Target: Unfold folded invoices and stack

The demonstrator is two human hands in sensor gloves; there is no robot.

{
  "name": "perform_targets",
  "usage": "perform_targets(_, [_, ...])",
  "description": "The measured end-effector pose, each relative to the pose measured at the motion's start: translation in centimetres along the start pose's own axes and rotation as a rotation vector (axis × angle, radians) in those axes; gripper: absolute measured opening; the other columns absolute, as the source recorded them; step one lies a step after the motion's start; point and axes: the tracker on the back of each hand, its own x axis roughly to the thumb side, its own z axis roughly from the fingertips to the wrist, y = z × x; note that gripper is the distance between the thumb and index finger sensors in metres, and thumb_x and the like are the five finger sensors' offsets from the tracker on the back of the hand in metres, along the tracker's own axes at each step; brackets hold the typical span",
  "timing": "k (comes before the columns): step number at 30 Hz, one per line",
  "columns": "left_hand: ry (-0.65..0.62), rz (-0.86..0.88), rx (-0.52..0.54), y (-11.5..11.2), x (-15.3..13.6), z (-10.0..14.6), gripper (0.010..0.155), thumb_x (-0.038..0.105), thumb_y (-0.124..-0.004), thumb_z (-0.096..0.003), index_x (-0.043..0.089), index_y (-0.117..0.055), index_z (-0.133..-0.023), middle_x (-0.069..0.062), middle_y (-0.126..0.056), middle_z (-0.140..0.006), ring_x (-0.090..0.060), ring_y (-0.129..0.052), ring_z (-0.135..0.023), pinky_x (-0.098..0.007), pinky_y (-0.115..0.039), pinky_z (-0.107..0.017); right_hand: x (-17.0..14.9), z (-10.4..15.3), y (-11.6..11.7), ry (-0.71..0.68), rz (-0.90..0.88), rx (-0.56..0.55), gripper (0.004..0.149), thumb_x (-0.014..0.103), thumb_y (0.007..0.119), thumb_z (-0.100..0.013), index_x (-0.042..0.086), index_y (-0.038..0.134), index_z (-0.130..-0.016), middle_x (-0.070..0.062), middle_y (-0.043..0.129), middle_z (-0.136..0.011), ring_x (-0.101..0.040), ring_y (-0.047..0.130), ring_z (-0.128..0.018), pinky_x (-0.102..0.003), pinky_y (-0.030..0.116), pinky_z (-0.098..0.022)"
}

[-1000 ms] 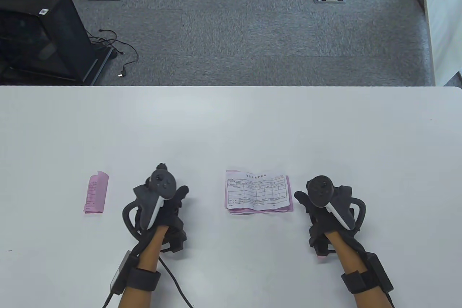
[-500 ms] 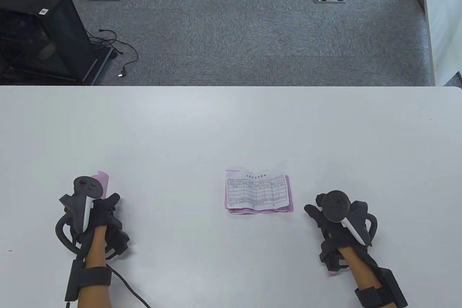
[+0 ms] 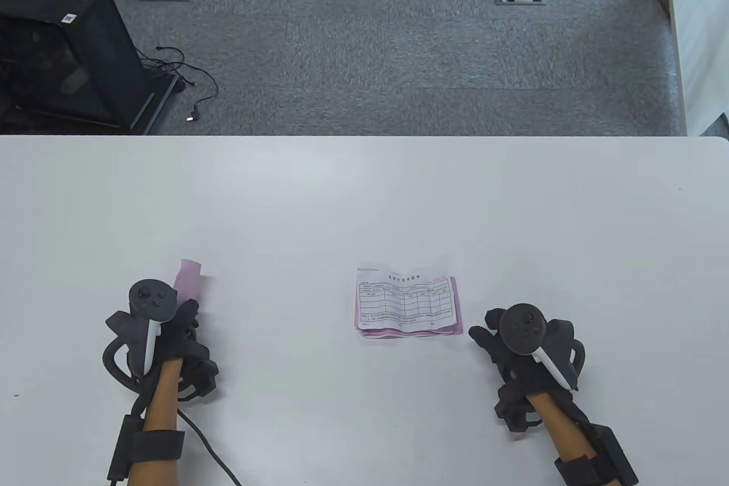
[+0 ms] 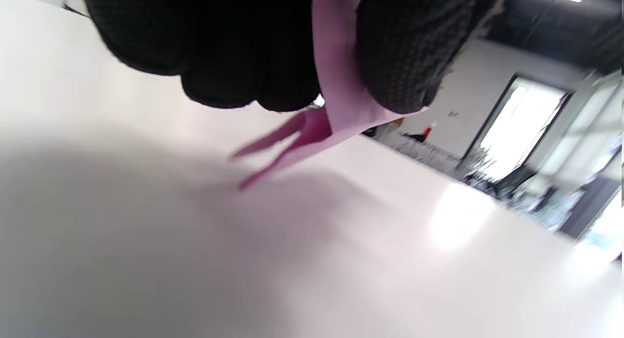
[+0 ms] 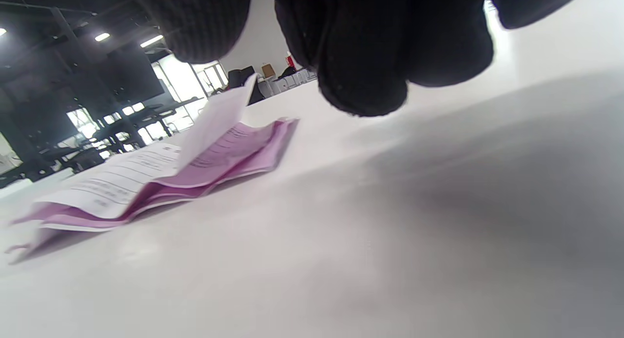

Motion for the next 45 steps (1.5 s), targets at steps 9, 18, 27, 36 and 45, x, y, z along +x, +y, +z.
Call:
perform_targets(9, [-0.339, 0.484, -0.115, -1.1, 8.2, 7.6, 0.041, 0.039, -0.088, -0.0465, 0.024, -0.082, -0.085, -0.011, -0.089, -0.085, -0.034, -0.086, -0.076, -0.052, -0.075, -0.058, 5.7, 0.8, 0.0, -0.279, -0.323, 0.139, 0.057, 0.053, 0.070, -0.045, 0.020, 0.068, -0.092, -0.005, 0.092, -0.066, -0.033, 0.083, -0.069, -0.061, 0.059, -0.062])
perform_targets(18, [-0.677, 0.166, -0.039, -7.0, 13.7, 15.7, 0.041, 0.040, -0.086, -0.0478, 0.025, -0.082, -0.085, -0.010, -0.090, -0.085, -0.033, -0.087, -0.075, -0.050, -0.077, -0.057, 9.6, 2.4, 1.4, -0.368, -0.615, 0.238, 0.064, 0.054, 0.070, -0.045, 0.016, 0.061, -0.096, -0.011, 0.085, -0.083, -0.040, 0.076, -0.080, -0.063, 0.057, -0.063])
perform_targets(27, [-0.941, 0.027, 0.061, -8.2, 15.3, 20.8, 0.044, 0.042, -0.083, -0.0501, 0.025, -0.077, -0.090, -0.011, -0.085, -0.091, -0.034, -0.084, -0.081, -0.051, -0.075, -0.060, 9.2, 2.5, 3.6, -0.243, -0.870, 0.367, 0.080, 0.060, 0.068, -0.044, 0.008, 0.050, -0.102, -0.016, 0.077, -0.091, -0.046, 0.071, -0.085, -0.064, 0.057, -0.063])
perform_targets(36, [-1.060, 0.077, -0.210, -8.9, 14.7, 20.9, 0.073, 0.061, -0.072, -0.0475, 0.024, -0.058, -0.109, -0.022, -0.055, -0.115, -0.048, -0.057, -0.099, -0.062, -0.059, -0.069, 8.1, 2.0, 3.5, -0.181, -0.942, 0.392, 0.080, 0.061, 0.067, -0.044, 0.006, 0.055, -0.101, -0.017, 0.081, -0.088, -0.046, 0.075, -0.082, -0.064, 0.059, -0.062])
perform_targets(45, [-0.985, 0.598, -0.466, -9.0, 12.8, 18.2, 0.062, 0.055, -0.070, -0.0508, 0.027, -0.064, -0.105, -0.019, -0.076, -0.105, -0.044, -0.075, -0.091, -0.059, -0.067, -0.067, 6.8, 1.6, 3.0, -0.262, -1.006, 0.406, 0.046, 0.037, 0.068, -0.050, 0.012, 0.072, -0.089, -0.012, 0.092, -0.074, -0.040, 0.084, -0.075, -0.061, 0.063, -0.060])
